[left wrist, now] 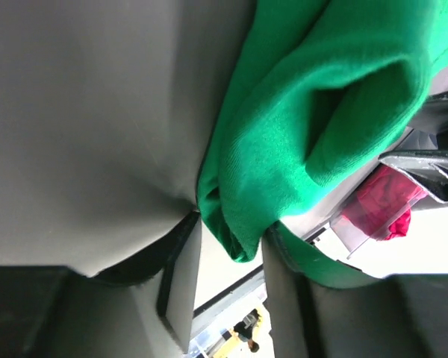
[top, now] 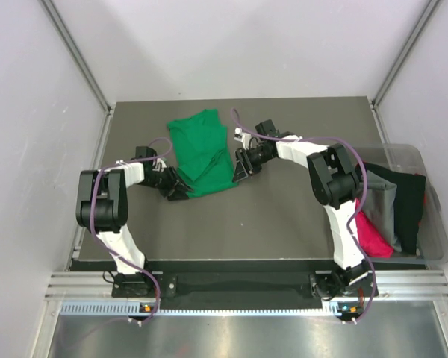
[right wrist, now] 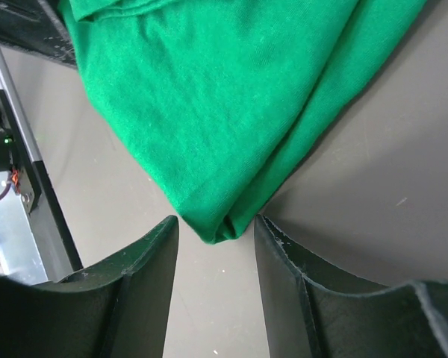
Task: Fold and stack the t-shirts
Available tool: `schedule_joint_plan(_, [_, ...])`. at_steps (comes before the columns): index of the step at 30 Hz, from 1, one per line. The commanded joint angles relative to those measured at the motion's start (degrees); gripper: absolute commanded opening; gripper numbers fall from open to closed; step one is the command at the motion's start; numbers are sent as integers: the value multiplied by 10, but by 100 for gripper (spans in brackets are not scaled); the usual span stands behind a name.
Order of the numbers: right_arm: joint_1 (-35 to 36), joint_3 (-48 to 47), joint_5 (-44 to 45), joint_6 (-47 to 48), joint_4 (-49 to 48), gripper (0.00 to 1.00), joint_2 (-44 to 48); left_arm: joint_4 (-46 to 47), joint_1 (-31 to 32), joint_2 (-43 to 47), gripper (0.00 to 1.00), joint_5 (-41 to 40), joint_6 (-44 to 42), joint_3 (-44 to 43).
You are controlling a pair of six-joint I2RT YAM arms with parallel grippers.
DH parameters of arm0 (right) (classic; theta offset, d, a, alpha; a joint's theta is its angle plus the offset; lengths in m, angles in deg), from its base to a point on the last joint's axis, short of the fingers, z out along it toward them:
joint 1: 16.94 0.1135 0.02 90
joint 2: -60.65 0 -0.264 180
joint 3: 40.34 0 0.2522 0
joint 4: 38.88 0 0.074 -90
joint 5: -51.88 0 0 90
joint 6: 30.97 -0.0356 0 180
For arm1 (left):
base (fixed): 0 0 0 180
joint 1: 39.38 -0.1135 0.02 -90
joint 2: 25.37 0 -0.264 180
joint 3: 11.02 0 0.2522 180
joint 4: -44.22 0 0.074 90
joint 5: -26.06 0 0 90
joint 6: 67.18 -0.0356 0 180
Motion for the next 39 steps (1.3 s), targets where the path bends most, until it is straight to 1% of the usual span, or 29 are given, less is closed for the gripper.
schedule_joint_plan(1, [1,14,7,4,-3,46,5,24,3,-12,41,-9,-2,-14])
schedule_joint_plan(2, [3,17,6,-13,-5,46,5,24,3,-13,40,-9,-2,-14])
schedule_joint_plan(4, [4,18,5,-15,-6,46,5,25,3,-13,39,-10,-2,-12])
schedule_joint_plan(8, [9,19,7,-20,-5,46,-2,29,3,-11,31,-11,-1,-10])
schedule_joint_plan(17, [19,39,17,-32,-13,44,-3,28,2,-19,29,-10,-3,-21])
schedule_joint_plan(21, [20,41,11,-42,-19,37,-8,30,3,-20,28,-9,-3,-24])
schedule_joint_plan(23, [19,41,11,-44,-20,31,-11,32,3,-19,22,-8,-4,-22])
schedule_joint_plan(24, [19,43,13,-44,-20,26,-12,32,3,-18,19,-7,-5,-22])
schedule_joint_plan(25, [19,44,15,-44,-20,22,-10,31,3,-16,12,-7,-6,-20])
schedule_joint_plan(26, [18,50,19,-40,-21,19,-8,30,3,-15,9,-7,-7,-20])
schedule_joint_plan(27, [18,52,20,-39,-24,8,-5,30,3,-13,6,-7,-10,-22])
schedule_joint_plan(28, [19,56,21,-38,-26,4,1,29,3,-11,0,-4,-11,-21])
schedule_joint_plan(29, [17,64,24,-37,-29,0,6,29,4,-10,0,-2,-12,-25])
schedule_joint_plan(33, [17,94,38,-31,-48,0,54,-3,3,4,0,10,-40,-54])
schedule_joint_plan(37, [13,130,56,-20,-58,0,150,-58,5,35,0,26,-72,-102])
schedule_joint_plan(39, [11,151,64,-17,-65,0,184,-85,10,43,0,37,-81,-130])
